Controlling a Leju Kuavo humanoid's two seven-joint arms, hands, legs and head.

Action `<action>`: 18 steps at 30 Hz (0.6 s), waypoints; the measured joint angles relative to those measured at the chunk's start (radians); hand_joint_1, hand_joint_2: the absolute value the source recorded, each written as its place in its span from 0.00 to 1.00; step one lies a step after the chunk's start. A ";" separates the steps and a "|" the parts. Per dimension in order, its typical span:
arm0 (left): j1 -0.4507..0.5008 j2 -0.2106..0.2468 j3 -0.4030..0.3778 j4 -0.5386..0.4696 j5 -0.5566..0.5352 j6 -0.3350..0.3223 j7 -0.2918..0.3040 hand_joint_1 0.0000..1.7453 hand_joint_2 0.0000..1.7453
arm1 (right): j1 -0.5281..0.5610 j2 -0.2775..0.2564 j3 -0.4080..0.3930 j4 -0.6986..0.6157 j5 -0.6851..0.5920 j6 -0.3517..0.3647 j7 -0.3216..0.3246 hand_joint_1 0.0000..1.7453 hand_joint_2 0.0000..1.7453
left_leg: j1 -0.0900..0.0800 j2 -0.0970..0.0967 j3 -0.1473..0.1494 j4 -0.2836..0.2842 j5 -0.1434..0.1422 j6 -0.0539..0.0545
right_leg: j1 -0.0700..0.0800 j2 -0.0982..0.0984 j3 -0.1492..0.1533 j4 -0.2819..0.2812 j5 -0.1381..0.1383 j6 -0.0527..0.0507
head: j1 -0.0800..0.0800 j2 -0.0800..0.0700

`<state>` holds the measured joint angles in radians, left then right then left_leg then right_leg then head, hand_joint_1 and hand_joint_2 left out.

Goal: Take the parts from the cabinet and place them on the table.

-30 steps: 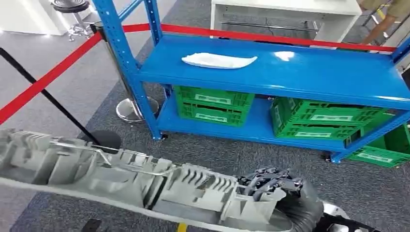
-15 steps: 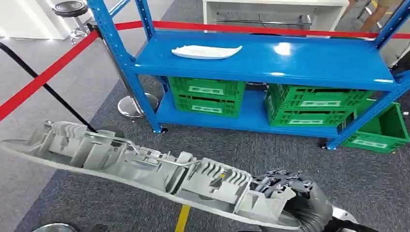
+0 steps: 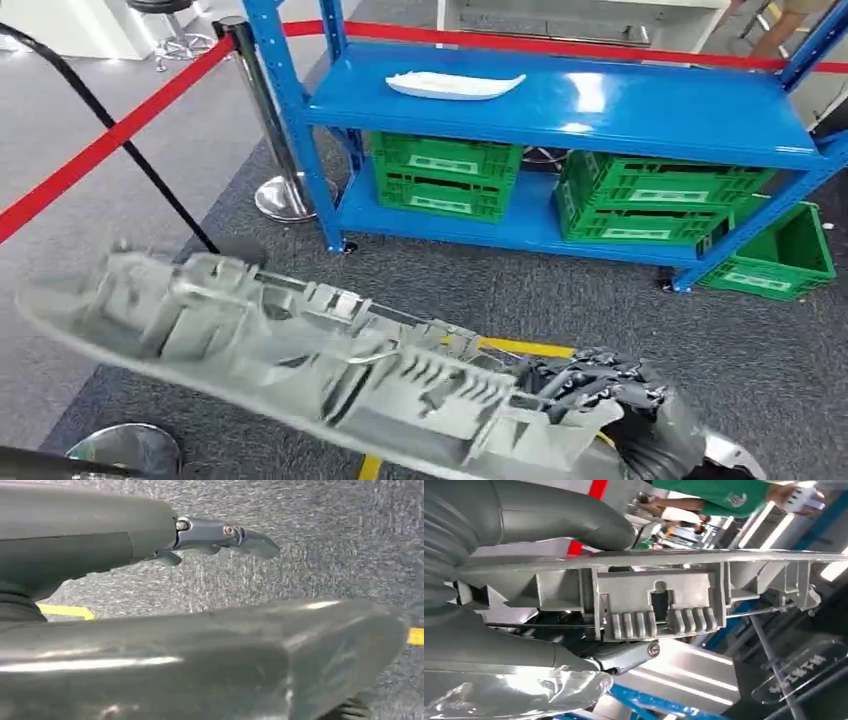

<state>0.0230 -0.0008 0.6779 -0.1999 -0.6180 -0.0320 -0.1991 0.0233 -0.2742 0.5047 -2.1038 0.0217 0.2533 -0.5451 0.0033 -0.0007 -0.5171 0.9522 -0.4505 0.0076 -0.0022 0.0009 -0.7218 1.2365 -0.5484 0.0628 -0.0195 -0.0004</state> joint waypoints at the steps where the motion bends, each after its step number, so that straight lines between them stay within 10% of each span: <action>1: -0.002 -0.001 0.000 0.000 -0.002 -0.003 -0.002 0.00 0.00 | -0.006 -0.003 0.000 0.002 0.000 0.000 0.000 1.00 1.00 | 0.000 0.000 -0.014 0.002 0.011 -0.001 | 0.000 0.000 -0.004 0.058 -0.011 0.001 | 0.000 0.000; 3: -0.004 -0.005 0.000 0.000 -0.004 -0.005 -0.003 0.00 0.00 | -0.012 -0.007 -0.001 0.002 -0.001 -0.004 0.000 1.00 1.00 | 0.000 0.000 -0.046 0.009 0.031 -0.004 | 0.000 0.000 0.039 0.059 0.051 0.000 | 0.000 0.000; 5: -0.005 -0.008 0.000 0.000 -0.005 -0.007 -0.005 0.00 0.00 | -0.022 -0.009 -0.002 0.002 0.000 -0.008 0.000 1.00 1.00 | 0.001 0.000 -0.075 0.017 0.047 -0.011 | -0.001 0.000 0.153 -0.084 0.112 -0.003 | 0.000 0.000; 7: -0.006 -0.008 0.000 0.000 -0.011 -0.005 -0.009 0.00 0.00 | -0.027 -0.012 -0.002 0.001 -0.008 -0.002 -0.005 1.00 1.00 | -0.004 -0.001 -0.087 0.023 0.059 -0.021 | 0.003 0.000 0.266 -0.259 0.039 -0.008 | -0.002 0.000; 11: -0.005 -0.004 0.005 0.000 -0.017 0.005 -0.010 0.00 0.00 | -0.027 -0.015 -0.005 0.001 -0.056 0.035 -0.018 1.00 1.00 | 0.000 0.004 -0.094 0.019 0.086 -0.045 | 0.006 0.009 0.234 -0.260 0.056 -0.046 | 0.003 0.000; 15: -0.006 -0.006 0.011 0.000 -0.018 0.007 -0.010 0.00 0.00 | -0.026 -0.016 -0.010 0.001 -0.058 0.041 -0.021 1.00 1.00 | 0.000 0.003 -0.182 0.252 -0.102 -0.058 | 0.004 0.026 0.201 -0.258 0.091 -0.063 | -0.001 0.000; 18: -0.006 -0.006 0.016 0.000 -0.019 0.008 -0.010 0.00 0.00 | -0.024 -0.016 -0.010 0.002 -0.063 0.046 -0.021 1.00 1.00 | 0.000 0.003 -0.179 0.310 -0.091 -0.052 | 0.007 0.047 0.180 -0.256 0.107 -0.062 | -0.002 0.000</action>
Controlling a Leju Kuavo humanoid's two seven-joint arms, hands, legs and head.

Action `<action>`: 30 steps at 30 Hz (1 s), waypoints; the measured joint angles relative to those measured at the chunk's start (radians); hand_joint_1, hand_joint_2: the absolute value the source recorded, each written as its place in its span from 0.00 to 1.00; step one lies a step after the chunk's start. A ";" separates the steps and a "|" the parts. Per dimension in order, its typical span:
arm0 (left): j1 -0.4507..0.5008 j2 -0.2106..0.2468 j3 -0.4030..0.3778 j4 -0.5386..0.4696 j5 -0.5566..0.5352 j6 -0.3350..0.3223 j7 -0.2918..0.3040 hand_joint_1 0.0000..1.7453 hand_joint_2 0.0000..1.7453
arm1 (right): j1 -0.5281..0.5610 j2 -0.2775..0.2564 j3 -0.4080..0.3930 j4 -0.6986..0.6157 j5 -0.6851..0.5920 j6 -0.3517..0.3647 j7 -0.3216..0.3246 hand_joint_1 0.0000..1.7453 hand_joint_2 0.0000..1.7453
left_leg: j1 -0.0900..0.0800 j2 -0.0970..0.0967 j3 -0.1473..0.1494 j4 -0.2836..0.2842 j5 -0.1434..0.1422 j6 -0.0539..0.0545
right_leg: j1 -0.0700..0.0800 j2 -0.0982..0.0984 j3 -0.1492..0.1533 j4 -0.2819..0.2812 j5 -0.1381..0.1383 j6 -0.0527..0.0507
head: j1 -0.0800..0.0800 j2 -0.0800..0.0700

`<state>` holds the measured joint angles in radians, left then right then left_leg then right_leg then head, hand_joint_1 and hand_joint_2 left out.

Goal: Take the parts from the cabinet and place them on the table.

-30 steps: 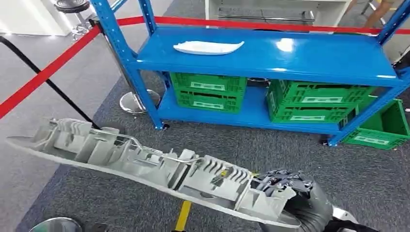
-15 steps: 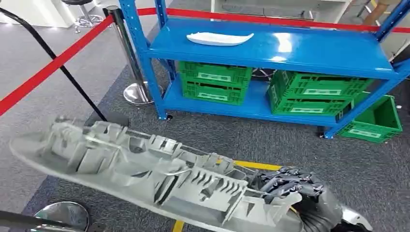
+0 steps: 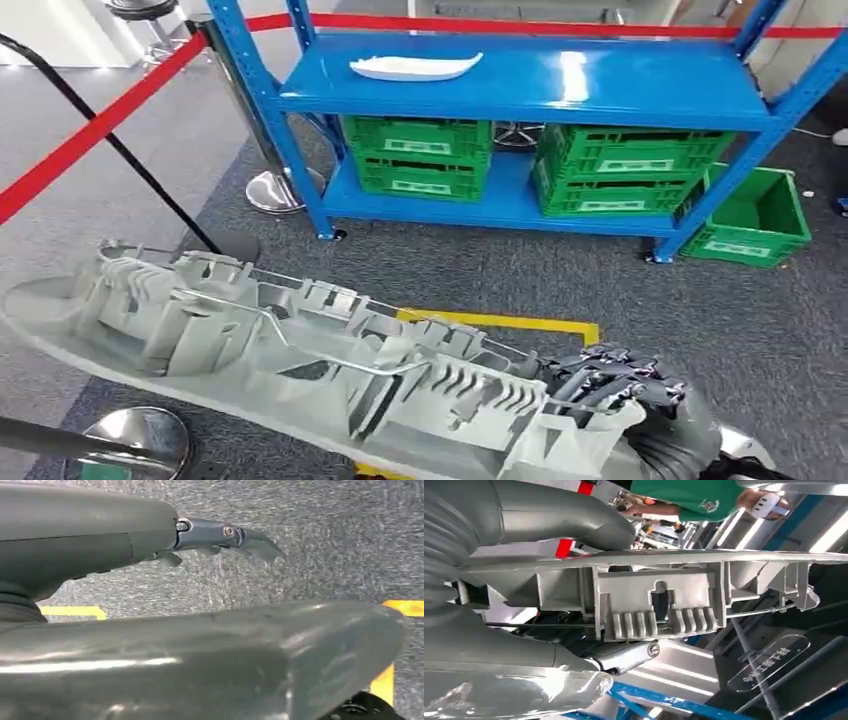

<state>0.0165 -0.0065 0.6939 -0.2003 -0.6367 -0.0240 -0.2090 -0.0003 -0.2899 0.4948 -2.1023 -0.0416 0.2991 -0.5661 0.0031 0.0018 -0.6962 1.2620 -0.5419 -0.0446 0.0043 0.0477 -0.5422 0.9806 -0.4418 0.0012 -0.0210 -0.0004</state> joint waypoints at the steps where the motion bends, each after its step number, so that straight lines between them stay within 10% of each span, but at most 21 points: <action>1: 0.000 0.000 0.001 0.000 -0.001 0.000 0.000 0.00 0.00 | -0.001 0.000 0.000 0.000 -0.008 0.006 0.000 1.00 1.00 | 0.000 -0.002 0.040 -0.061 0.036 0.005 | 0.001 0.009 -0.004 0.001 0.003 0.002 | 0.001 0.000; 4: 0.000 0.004 0.003 0.000 -0.003 0.004 0.006 0.00 0.00 | -0.008 0.000 -0.001 0.000 -0.025 0.021 -0.001 1.00 1.00 | 0.004 -0.092 0.177 -0.280 0.093 0.030 | 0.007 0.036 -0.017 0.006 0.010 0.011 | 0.002 0.000; 8: -0.014 0.003 0.017 -0.001 -0.003 0.026 0.010 0.00 0.00 | -0.016 0.000 -0.014 0.001 -0.049 0.053 0.005 1.00 1.00 | 0.009 -0.052 0.168 -0.301 0.091 0.030 | 0.003 0.070 -0.043 0.011 0.027 0.039 | 0.000 0.000; 11: -0.017 0.002 0.032 -0.002 -0.004 0.053 0.002 0.00 0.00 | -0.017 0.001 -0.016 0.005 -0.045 0.059 0.008 1.00 1.00 | 0.010 -0.016 0.166 -0.302 0.093 0.039 | -0.001 -0.029 -0.108 0.151 -0.066 0.059 | 0.015 0.000; 14: -0.016 0.002 0.044 -0.002 -0.014 0.085 0.002 0.00 0.00 | 0.002 0.004 -0.016 0.008 -0.040 0.051 -0.002 1.00 1.00 | 0.009 0.025 0.165 -0.300 0.094 0.039 | -0.008 -0.040 -0.186 0.341 -0.131 0.069 | 0.015 0.000; 17: -0.020 0.001 0.053 -0.002 -0.025 0.121 0.000 0.00 0.00 | 0.034 0.006 -0.016 0.007 -0.018 0.031 -0.021 1.00 1.00 | 0.010 0.061 0.169 -0.299 0.092 0.037 | -0.013 -0.057 -0.073 0.143 -0.025 0.073 | 0.015 0.000; 18: -0.022 0.002 0.053 -0.002 -0.031 0.128 0.000 0.00 0.00 | 0.049 0.006 -0.018 0.005 -0.007 0.021 -0.031 1.00 1.00 | 0.011 0.069 0.171 -0.297 0.090 0.032 | -0.013 -0.092 -0.017 0.046 0.007 0.075 | 0.015 0.000; 19: -0.022 0.008 0.056 -0.004 -0.040 0.130 0.000 0.00 0.00 | 0.062 0.007 -0.019 0.003 0.001 0.014 -0.041 1.00 1.00 | 0.002 0.074 0.170 -0.294 0.088 0.024 | -0.001 -0.118 -0.001 0.017 -0.011 0.070 | 0.017 0.000; 23: -0.025 0.015 0.058 -0.006 -0.063 0.120 -0.017 0.00 0.00 | 0.101 0.010 -0.031 -0.001 0.008 0.016 -0.073 1.00 1.00 | 0.001 0.107 0.168 -0.293 0.093 0.006 | -0.004 -0.069 -0.025 0.023 0.003 0.029 | 0.016 0.000; 26: -0.032 0.019 0.060 -0.006 -0.070 0.095 -0.046 0.00 0.00 | 0.106 0.021 -0.034 -0.002 0.006 0.018 -0.085 1.00 1.00 | 0.005 0.026 0.112 -0.176 -0.002 -0.007 | -0.010 -0.042 -0.036 0.018 0.016 0.008 | 0.012 0.000; 28: -0.032 0.025 0.065 -0.006 -0.078 0.086 -0.055 0.00 0.00 | 0.112 0.036 -0.034 -0.002 0.005 0.008 -0.093 1.00 1.00 | 0.004 0.010 0.038 -0.012 -0.073 -0.004 | -0.007 -0.020 -0.044 0.019 0.021 0.002 | 0.012 0.000; 30: -0.032 0.028 0.068 -0.006 -0.088 0.083 -0.058 0.00 0.00 | 0.120 0.048 -0.034 -0.003 0.000 -0.005 -0.099 1.00 1.00 | 0.003 0.008 0.019 0.031 -0.064 0.001 | -0.007 0.006 -0.048 0.019 0.027 0.003 | 0.012 0.000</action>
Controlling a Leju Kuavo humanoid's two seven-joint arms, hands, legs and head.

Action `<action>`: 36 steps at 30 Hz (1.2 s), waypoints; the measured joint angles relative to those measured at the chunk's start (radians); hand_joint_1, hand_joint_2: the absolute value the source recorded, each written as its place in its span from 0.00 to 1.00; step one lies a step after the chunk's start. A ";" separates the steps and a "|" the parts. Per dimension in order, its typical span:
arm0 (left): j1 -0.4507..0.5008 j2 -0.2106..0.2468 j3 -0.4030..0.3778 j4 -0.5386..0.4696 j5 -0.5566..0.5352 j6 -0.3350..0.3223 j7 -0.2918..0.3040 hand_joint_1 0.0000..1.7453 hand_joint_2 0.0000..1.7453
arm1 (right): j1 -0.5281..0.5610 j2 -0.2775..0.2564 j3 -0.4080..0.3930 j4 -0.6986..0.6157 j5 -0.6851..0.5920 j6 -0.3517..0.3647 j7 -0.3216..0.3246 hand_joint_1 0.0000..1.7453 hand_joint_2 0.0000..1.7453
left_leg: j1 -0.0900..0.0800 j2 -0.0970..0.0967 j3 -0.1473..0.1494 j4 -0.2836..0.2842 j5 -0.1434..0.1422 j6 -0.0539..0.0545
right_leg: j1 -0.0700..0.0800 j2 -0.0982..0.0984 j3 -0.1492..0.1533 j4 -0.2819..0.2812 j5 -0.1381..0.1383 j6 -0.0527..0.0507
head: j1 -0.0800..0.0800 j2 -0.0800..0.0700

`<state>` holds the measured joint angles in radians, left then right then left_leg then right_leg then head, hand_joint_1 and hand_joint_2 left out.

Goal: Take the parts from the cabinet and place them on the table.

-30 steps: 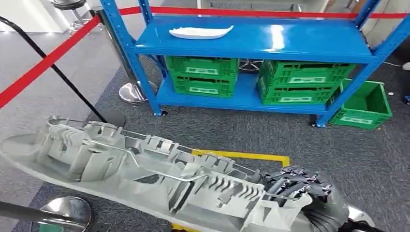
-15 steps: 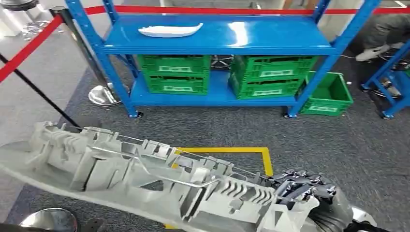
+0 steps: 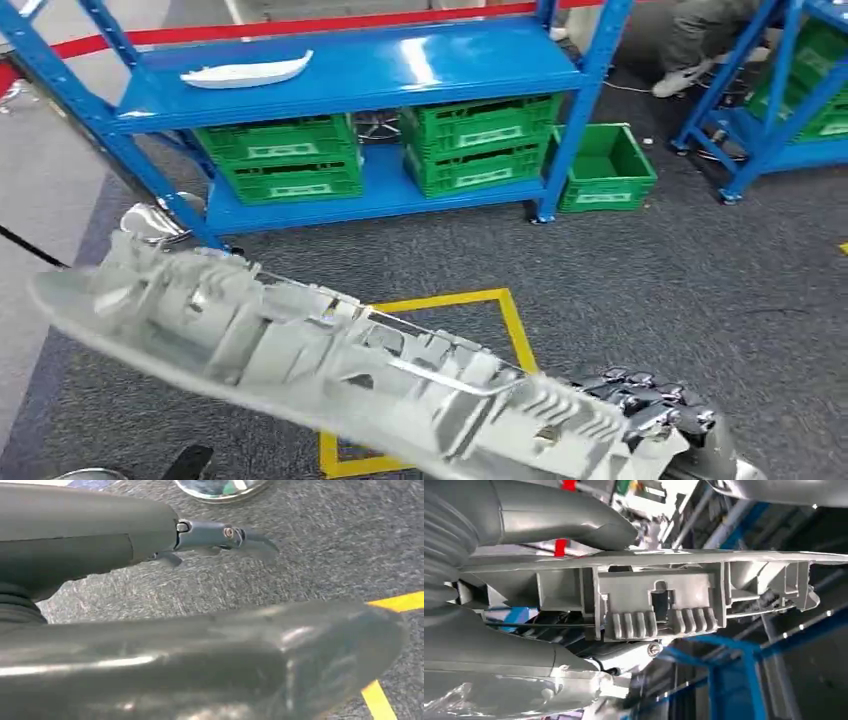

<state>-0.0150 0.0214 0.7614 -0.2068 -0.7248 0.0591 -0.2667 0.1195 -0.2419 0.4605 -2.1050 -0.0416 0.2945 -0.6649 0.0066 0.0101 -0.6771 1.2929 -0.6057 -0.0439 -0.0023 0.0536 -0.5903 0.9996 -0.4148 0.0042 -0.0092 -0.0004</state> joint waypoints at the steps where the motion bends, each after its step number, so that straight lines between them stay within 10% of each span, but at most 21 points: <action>1: -0.001 0.001 0.000 0.000 -0.004 0.002 0.000 0.00 0.00 | 0.004 0.005 -0.001 -0.001 -0.002 -0.005 -0.002 1.00 1.00 | 0.000 -0.001 0.021 -0.042 0.036 0.003 | 0.000 0.013 -0.001 0.000 0.002 0.002 | 0.000 0.000; 3: -0.001 0.004 0.000 0.000 -0.009 0.004 0.000 0.00 0.00 | 0.007 0.013 -0.004 -0.003 -0.004 -0.010 -0.005 1.00 1.00 | 0.003 -0.025 0.106 -0.204 0.122 0.008 | -0.001 0.040 -0.001 0.001 0.007 0.009 | 0.000 0.000; 5: -0.002 0.006 0.000 0.000 -0.011 0.004 0.000 0.00 0.00 | 0.011 0.019 -0.007 -0.015 -0.005 -0.019 -0.012 1.00 1.00 | 0.015 -0.104 0.158 -0.314 0.131 0.012 | 0.005 0.064 -0.014 0.011 0.010 0.019 | 0.002 0.000; 9: -0.002 0.010 0.012 -0.001 -0.001 -0.017 0.005 0.00 0.00 | 0.033 0.021 -0.008 -0.036 0.010 -0.025 -0.022 1.00 1.00 | 0.017 -0.060 0.148 -0.310 0.138 0.029 | -0.005 0.097 -0.037 0.009 0.024 0.039 | 0.001 0.000; 11: -0.002 0.016 0.019 -0.003 0.004 -0.030 0.005 0.00 0.00 | 0.037 0.022 -0.007 -0.043 0.013 -0.026 -0.022 1.00 1.00 | 0.013 -0.036 0.147 -0.310 0.139 0.038 | 0.004 -0.007 -0.074 0.097 -0.041 0.050 | 0.016 0.000; 13: 0.004 0.018 0.028 -0.003 0.004 -0.037 0.005 0.00 0.00 | 0.040 0.022 -0.007 -0.046 0.013 -0.030 -0.023 1.00 1.00 | 0.010 -0.005 0.147 -0.309 0.139 0.040 | 0.000 -0.039 -0.143 0.263 -0.121 0.058 | 0.016 0.000; 15: 0.006 0.022 0.035 -0.003 0.002 -0.039 0.005 0.00 0.00 | 0.042 0.023 -0.008 -0.049 0.008 -0.041 -0.023 1.00 1.00 | 0.009 0.025 0.146 -0.308 0.139 0.040 | -0.002 -0.047 -0.163 0.326 -0.136 0.060 | 0.016 0.000; 18: -0.001 0.023 0.042 -0.003 0.001 -0.039 0.006 0.00 0.00 | 0.047 0.027 -0.012 -0.069 -0.017 -0.044 -0.023 1.00 1.00 | 0.009 0.060 0.151 -0.308 0.136 0.036 | -0.003 -0.071 -0.030 0.111 -0.036 0.056 | 0.016 0.000; 20: -0.001 0.027 0.051 -0.003 0.003 -0.047 -0.005 0.00 0.00 | 0.044 0.030 -0.018 -0.082 -0.031 -0.036 -0.023 1.00 1.00 | -0.003 0.077 0.155 -0.304 0.131 0.026 | 0.011 -0.145 0.029 0.012 -0.033 0.045 | 0.016 0.000; 24: -0.010 0.024 0.060 -0.003 -0.003 -0.050 -0.036 0.00 0.00 | 0.049 0.032 -0.034 -0.090 -0.037 -0.011 -0.023 1.00 1.00 | -0.003 0.118 0.156 -0.307 0.131 0.007 | 0.011 -0.093 0.009 0.011 -0.021 0.019 | 0.014 0.000; 26: -0.015 0.022 0.060 -0.004 -0.016 -0.035 -0.046 0.00 0.00 | 0.045 0.032 -0.036 -0.092 -0.037 0.001 -0.023 1.00 1.00 | 0.002 0.040 0.134 -0.252 0.079 0.000 | 0.004 -0.074 0.007 0.005 -0.013 0.007 | 0.010 0.000; 29: -0.012 0.018 0.061 -0.004 -0.022 -0.021 -0.050 0.00 0.00 | 0.041 0.032 -0.037 -0.092 -0.042 0.010 -0.022 1.00 1.00 | 0.001 0.001 0.025 -0.017 -0.027 0.000 | 0.004 -0.037 -0.001 0.006 -0.008 0.002 | 0.005 0.000; 31: -0.012 0.012 0.062 -0.004 -0.024 -0.018 -0.051 0.00 0.00 | 0.042 0.032 -0.037 -0.092 -0.042 0.012 -0.021 1.00 1.00 | 0.003 -0.001 0.017 -0.012 0.006 0.000 | 0.003 -0.010 -0.002 0.006 -0.005 0.005 | 0.005 0.000; 33: -0.014 0.010 0.063 -0.004 -0.024 -0.017 -0.053 0.00 0.00 | 0.041 0.032 -0.037 -0.092 -0.043 0.013 -0.021 1.00 1.00 | 0.006 -0.008 0.080 -0.149 0.097 0.000 | -0.001 0.016 -0.001 0.009 -0.003 0.010 | 0.005 0.000; 34: -0.013 0.008 0.063 -0.004 -0.026 -0.016 -0.053 0.00 0.00 | 0.041 0.032 -0.037 -0.092 -0.043 0.013 -0.021 1.00 1.00 | 0.013 -0.044 0.121 -0.237 0.137 -0.005 | -0.003 0.029 -0.003 0.013 -0.003 0.017 | 0.004 0.000; 35: -0.013 0.005 0.064 -0.004 -0.026 -0.016 -0.053 0.00 0.00 | 0.039 0.032 -0.037 -0.092 -0.043 0.013 -0.021 1.00 1.00 | 0.018 -0.086 0.140 -0.281 0.131 -0.007 | 0.004 0.040 -0.013 0.027 -0.005 0.026 | 0.002 0.000; 36: -0.015 0.005 0.065 -0.004 -0.027 -0.016 -0.053 0.00 0.00 | 0.038 0.032 -0.037 -0.093 -0.043 0.013 -0.021 1.00 1.00 | 0.018 -0.082 0.138 -0.283 0.123 0.001 | 0.001 0.052 -0.023 0.030 -0.002 0.030 | 0.004 0.000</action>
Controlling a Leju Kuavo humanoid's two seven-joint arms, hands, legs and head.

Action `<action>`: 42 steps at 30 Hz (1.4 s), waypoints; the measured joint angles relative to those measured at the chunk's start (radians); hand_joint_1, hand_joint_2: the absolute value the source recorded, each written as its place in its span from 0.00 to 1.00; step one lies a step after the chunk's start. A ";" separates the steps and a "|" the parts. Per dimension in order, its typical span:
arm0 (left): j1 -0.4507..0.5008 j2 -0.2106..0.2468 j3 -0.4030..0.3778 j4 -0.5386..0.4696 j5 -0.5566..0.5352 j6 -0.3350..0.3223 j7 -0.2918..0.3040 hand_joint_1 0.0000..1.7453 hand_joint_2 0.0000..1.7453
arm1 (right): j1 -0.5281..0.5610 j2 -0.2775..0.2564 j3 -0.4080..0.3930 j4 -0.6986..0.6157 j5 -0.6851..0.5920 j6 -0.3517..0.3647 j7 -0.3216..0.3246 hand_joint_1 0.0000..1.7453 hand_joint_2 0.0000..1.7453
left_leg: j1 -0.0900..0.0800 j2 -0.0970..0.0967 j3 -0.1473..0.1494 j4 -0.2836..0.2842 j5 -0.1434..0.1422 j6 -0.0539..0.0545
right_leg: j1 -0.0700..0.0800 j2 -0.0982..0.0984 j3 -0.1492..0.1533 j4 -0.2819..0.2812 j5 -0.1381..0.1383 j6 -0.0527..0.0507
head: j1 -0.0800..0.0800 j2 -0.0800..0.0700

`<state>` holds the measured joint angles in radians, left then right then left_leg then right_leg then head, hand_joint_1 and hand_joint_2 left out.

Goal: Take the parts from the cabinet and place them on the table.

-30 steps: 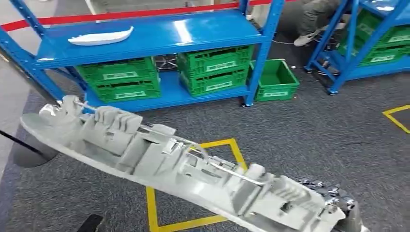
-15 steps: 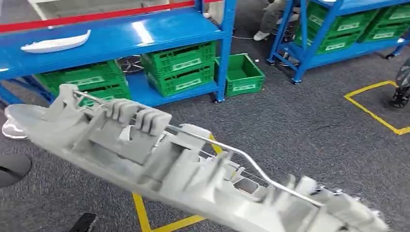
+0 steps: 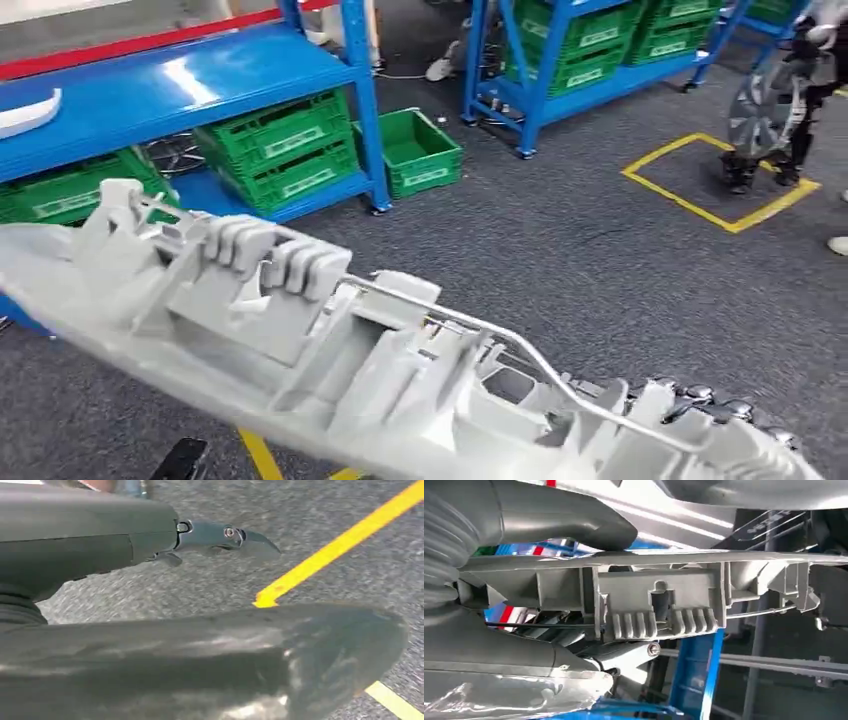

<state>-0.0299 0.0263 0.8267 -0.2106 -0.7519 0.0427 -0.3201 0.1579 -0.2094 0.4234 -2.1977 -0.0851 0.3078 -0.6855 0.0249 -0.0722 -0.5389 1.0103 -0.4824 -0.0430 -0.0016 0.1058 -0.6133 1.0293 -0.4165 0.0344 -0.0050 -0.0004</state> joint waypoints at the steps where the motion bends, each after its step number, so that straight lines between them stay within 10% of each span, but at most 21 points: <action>1: -0.001 -0.001 0.000 0.000 -0.005 0.000 -0.003 0.00 0.00 | 0.003 0.000 0.000 0.000 0.000 0.000 0.003 1.00 1.00 | -0.004 0.008 -0.004 0.001 0.001 0.005 | -0.004 0.007 -0.006 -0.003 0.005 0.008 | -0.002 0.000; 3: -0.002 -0.007 0.000 0.000 -0.022 -0.001 -0.007 0.00 0.00 | 0.013 0.000 0.001 0.000 0.000 -0.001 0.015 1.00 1.00 | -0.005 0.026 -0.006 0.002 0.006 0.019 | -0.008 0.025 -0.013 -0.007 0.011 0.018 | -0.003 0.000; 6: 0.003 -0.014 0.000 0.000 -0.041 -0.013 -0.003 0.00 0.00 | 0.034 0.000 0.003 -0.002 0.001 -0.012 0.031 1.00 1.00 | -0.003 0.057 -0.005 0.000 0.008 0.034 | 0.000 -0.076 -0.063 0.110 -0.064 0.031 | 0.009 0.000; 9: 0.020 -0.020 0.000 0.000 -0.052 -0.031 0.017 0.00 0.00 | 0.061 0.003 0.005 -0.002 -0.018 -0.019 0.055 1.00 1.00 | -0.008 0.096 -0.005 0.000 0.006 0.037 | -0.002 -0.097 -0.153 0.313 -0.143 0.035 | 0.010 0.000; 12: 0.023 -0.031 0.000 0.000 -0.055 -0.043 0.020 0.00 0.00 | 0.067 0.003 0.005 0.001 -0.033 -0.014 0.077 1.00 1.00 | -0.012 0.126 -0.002 0.000 0.003 0.036 | 0.000 -0.107 -0.063 0.152 -0.054 0.025 | 0.009 0.000; 14: 0.024 -0.037 0.001 0.000 -0.045 -0.042 0.017 0.00 0.00 | 0.046 0.004 0.006 0.007 -0.056 -0.002 0.094 1.00 1.00 | -0.019 0.142 0.003 0.000 -0.002 0.030 | 0.013 -0.180 0.019 0.004 -0.030 0.016 | 0.010 0.000; 18: 0.021 -0.052 0.020 0.000 -0.020 -0.024 -0.001 0.00 0.00 | 0.010 0.011 0.008 0.027 -0.109 0.027 0.106 1.00 1.00 | -0.022 0.173 0.005 -0.005 0.001 0.011 | 0.017 -0.137 0.008 0.003 -0.019 -0.005 | 0.008 0.000; 21: 0.022 -0.060 0.036 0.000 -0.016 -0.013 -0.004 0.00 0.00 | 0.001 0.026 0.007 0.052 -0.148 0.041 0.106 1.00 1.00 | -0.018 0.096 -0.032 0.078 -0.066 -0.001 | 0.006 -0.112 0.012 -0.014 -0.005 -0.021 | 0.002 0.000; 24: 0.039 -0.056 0.051 0.000 -0.021 -0.002 0.001 0.00 0.00 | 0.003 0.037 0.006 0.076 -0.169 0.063 0.097 1.00 1.00 | -0.019 0.082 -0.141 0.295 -0.149 -0.005 | 0.007 -0.077 0.007 -0.013 -0.003 -0.024 | 0.001 0.000; 26: 0.044 -0.053 0.061 -0.001 -0.025 0.011 0.005 0.00 0.00 | 0.005 0.042 0.005 0.091 -0.174 0.077 0.090 1.00 1.00 | -0.017 0.082 -0.134 0.263 -0.098 -0.006 | 0.005 -0.053 0.008 -0.013 -0.001 -0.022 | 0.001 0.000; 28: 0.044 -0.049 0.068 -0.004 -0.027 0.018 0.008 0.00 0.00 | 0.006 0.048 0.005 0.101 -0.181 0.085 0.087 1.00 1.00 | -0.011 0.064 -0.059 0.098 0.000 -0.009 | -0.001 -0.026 0.009 -0.010 0.000 -0.014 | 0.001 0.000; 30: 0.045 -0.050 0.071 -0.004 -0.027 0.019 0.010 0.00 0.00 | 0.003 0.053 0.004 0.107 -0.183 0.088 0.084 1.00 1.00 | 0.003 -0.010 -0.016 -0.003 0.007 -0.010 | 0.004 -0.004 -0.007 0.011 -0.004 -0.001 | -0.001 0.000; 34: 0.044 -0.048 0.077 -0.008 -0.043 0.042 0.017 0.00 0.00 | 0.007 0.059 0.004 0.112 -0.189 0.103 0.071 1.00 1.00 | 0.001 0.029 -0.021 0.005 0.014 0.021 | -0.005 0.027 -0.022 -0.001 0.010 0.019 | -0.003 0.000; 36: 0.045 -0.045 0.088 -0.013 -0.045 0.040 0.017 0.00 0.00 | -0.003 0.070 0.004 0.114 -0.213 0.115 0.059 1.00 1.00 | -0.001 0.047 -0.020 0.005 0.014 0.031 | 0.003 -0.066 -0.052 0.072 -0.038 0.028 | 0.011 0.000; 39: 0.052 -0.038 0.102 -0.018 -0.047 0.034 0.019 0.00 0.00 | -0.018 0.089 0.004 0.120 -0.247 0.134 0.056 1.00 1.00 | -0.007 0.086 -0.019 0.005 0.011 0.036 | -0.002 -0.096 -0.157 0.296 -0.134 0.035 | 0.011 0.000; 42: 0.049 -0.037 0.116 -0.021 -0.066 0.000 0.021 0.00 0.00 | -0.024 0.095 0.003 0.125 -0.279 0.169 0.071 1.00 1.00 | -0.010 0.117 -0.013 0.005 0.006 0.034 | -0.001 -0.102 -0.109 0.210 -0.068 0.029 | 0.011 0.000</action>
<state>0.0193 -0.0111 0.9430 -0.2316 -0.8174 0.0424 -0.2991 0.1341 -0.1145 0.4265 -2.0730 -0.3643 0.4764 -0.6146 0.0149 0.0450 -0.5521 1.0158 -0.4763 -0.0089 -0.0029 0.0037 -0.7222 1.2392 -0.4844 0.0636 0.0065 -0.0004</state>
